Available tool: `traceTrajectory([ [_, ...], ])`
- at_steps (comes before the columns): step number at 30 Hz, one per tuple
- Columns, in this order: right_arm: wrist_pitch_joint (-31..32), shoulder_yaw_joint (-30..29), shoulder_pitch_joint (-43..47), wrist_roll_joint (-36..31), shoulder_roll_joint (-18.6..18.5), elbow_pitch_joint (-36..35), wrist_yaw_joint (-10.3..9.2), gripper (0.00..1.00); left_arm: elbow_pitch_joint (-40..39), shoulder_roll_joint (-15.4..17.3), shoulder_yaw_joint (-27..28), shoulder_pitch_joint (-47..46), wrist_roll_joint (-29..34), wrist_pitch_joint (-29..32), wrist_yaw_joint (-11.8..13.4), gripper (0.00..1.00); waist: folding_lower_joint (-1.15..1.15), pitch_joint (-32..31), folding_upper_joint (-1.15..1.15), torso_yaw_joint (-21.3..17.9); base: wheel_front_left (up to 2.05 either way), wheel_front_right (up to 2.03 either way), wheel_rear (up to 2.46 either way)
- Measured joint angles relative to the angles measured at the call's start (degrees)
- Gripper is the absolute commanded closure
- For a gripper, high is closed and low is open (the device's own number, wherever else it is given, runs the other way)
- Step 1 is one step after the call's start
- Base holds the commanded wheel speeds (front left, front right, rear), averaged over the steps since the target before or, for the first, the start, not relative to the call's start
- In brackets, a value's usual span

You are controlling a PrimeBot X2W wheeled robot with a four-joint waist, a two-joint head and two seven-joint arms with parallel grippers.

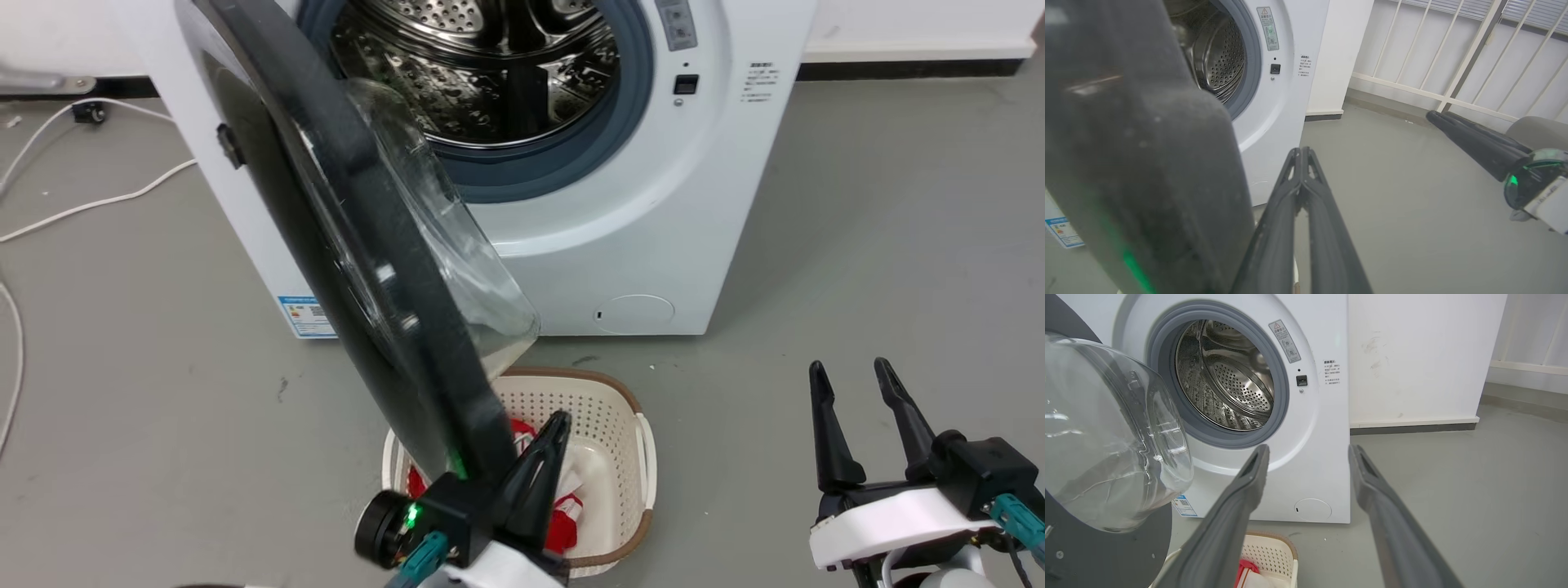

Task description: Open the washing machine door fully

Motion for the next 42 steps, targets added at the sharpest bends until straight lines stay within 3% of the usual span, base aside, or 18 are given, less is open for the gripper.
traceTrajectory([
  [9, 1.22, -1.67, 1.22, -0.66, 0.01, -1.23, -0.01, 0.00, -5.79, 2.94, 1.99, 7.87, -0.82, 1.24, 4.35, 1.00, 0.01, -0.54, 0.00, 6.88, 0.00, 0.00, 0.00],
  [23, 2.85, -1.55, 1.98, -0.85, 0.04, -2.59, 0.00, 0.00, -9.01, 5.72, 5.80, 11.71, -1.16, 1.78, 8.05, 1.00, 0.01, -1.41, 0.00, 18.52, 0.00, 0.00, 0.00],
  [37, 3.12, -1.34, 2.27, -0.51, 0.04, -2.57, 0.00, 0.00, -8.57, 10.54, 15.78, 12.13, -2.36, 0.85, 13.13, 1.00, 0.01, -0.74, 0.00, 19.51, 0.00, 0.00, 0.00],
  [42, 3.58, -2.24, 2.11, -0.79, 0.03, -2.98, 0.00, 0.00, -6.44, 12.30, 21.11, 10.23, -5.80, 0.34, 13.25, 1.00, 0.01, 0.43, 0.00, 19.11, 0.00, 0.00, 0.00],
])
